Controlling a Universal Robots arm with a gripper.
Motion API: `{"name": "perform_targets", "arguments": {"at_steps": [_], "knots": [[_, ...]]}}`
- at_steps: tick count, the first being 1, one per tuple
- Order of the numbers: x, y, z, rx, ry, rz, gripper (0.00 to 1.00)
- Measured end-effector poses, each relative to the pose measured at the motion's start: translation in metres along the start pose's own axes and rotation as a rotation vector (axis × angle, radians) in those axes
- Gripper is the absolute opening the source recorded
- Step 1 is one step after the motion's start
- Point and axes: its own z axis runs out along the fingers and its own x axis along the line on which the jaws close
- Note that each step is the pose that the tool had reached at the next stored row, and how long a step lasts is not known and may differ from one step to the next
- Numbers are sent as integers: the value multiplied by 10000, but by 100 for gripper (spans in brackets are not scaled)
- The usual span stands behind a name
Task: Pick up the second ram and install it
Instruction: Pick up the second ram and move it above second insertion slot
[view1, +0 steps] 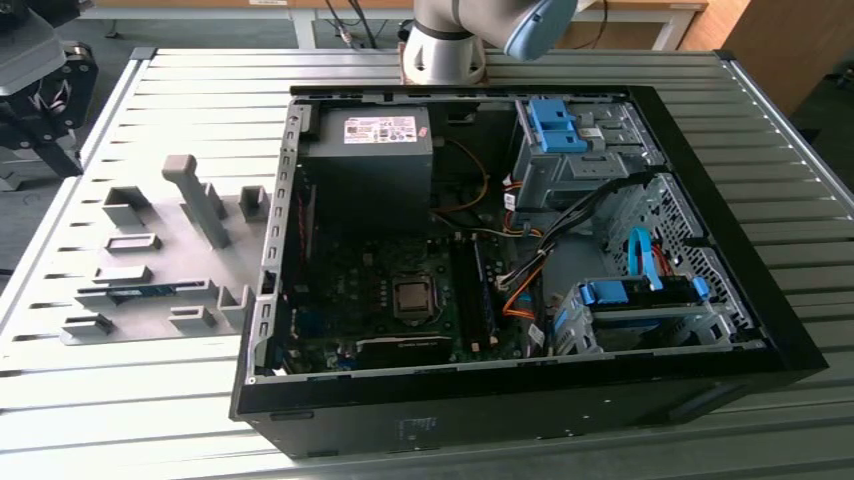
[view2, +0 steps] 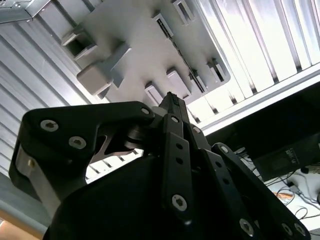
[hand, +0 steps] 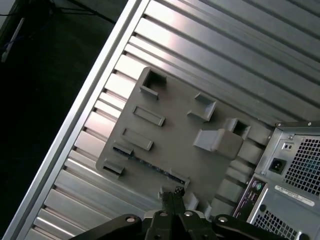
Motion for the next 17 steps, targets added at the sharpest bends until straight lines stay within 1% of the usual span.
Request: {"name": "perform_targets", "arguments": {"at_steps": [5,17], "knots": [[1,0,4,-19,36,-837,11],[1,-1,20,-70,130,-3006,11]]}}
